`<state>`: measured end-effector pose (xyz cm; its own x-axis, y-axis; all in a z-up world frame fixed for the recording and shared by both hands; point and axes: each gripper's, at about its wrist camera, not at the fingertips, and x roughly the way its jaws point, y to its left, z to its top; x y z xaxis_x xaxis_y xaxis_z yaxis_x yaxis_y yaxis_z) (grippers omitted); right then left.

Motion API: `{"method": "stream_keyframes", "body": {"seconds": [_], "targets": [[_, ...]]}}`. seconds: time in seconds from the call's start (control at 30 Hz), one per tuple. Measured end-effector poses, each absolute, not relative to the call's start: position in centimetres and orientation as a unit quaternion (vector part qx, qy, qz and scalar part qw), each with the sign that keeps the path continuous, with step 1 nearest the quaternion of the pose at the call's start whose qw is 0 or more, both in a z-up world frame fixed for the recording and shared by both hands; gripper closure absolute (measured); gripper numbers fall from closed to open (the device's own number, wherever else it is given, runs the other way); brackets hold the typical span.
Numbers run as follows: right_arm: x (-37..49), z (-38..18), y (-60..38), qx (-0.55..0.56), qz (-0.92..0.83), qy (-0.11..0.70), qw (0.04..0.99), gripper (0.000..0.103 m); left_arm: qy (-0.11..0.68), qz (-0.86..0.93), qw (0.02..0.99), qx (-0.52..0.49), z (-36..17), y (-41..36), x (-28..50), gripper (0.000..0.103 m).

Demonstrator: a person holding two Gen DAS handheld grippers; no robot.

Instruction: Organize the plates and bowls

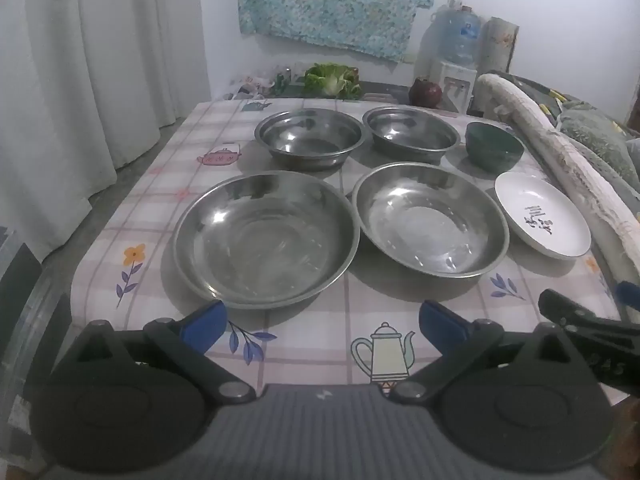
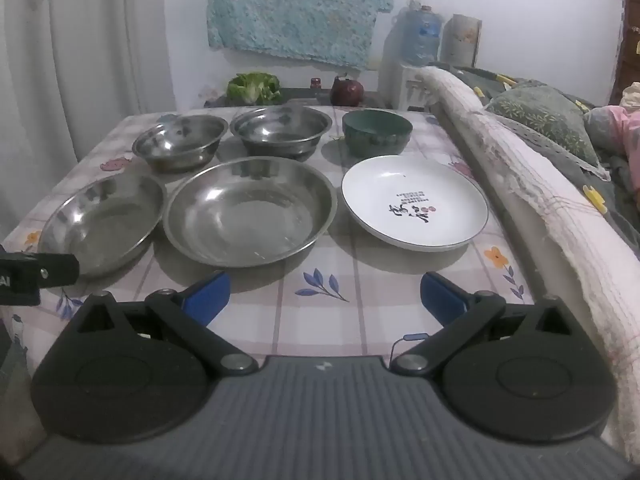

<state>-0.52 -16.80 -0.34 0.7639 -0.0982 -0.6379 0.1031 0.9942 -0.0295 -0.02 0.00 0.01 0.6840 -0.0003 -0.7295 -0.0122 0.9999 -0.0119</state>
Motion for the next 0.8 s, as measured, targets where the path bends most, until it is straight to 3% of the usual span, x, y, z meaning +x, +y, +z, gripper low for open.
{"method": "stream_keyframes", "body": {"seconds": [0.8], "targets": [[-0.37,0.20,-17.32,0.022,-0.048,0.331,0.942,0.001,0.411,-0.010,0.912,-0.001,-0.32,-0.90,-0.09,0.000]]}}
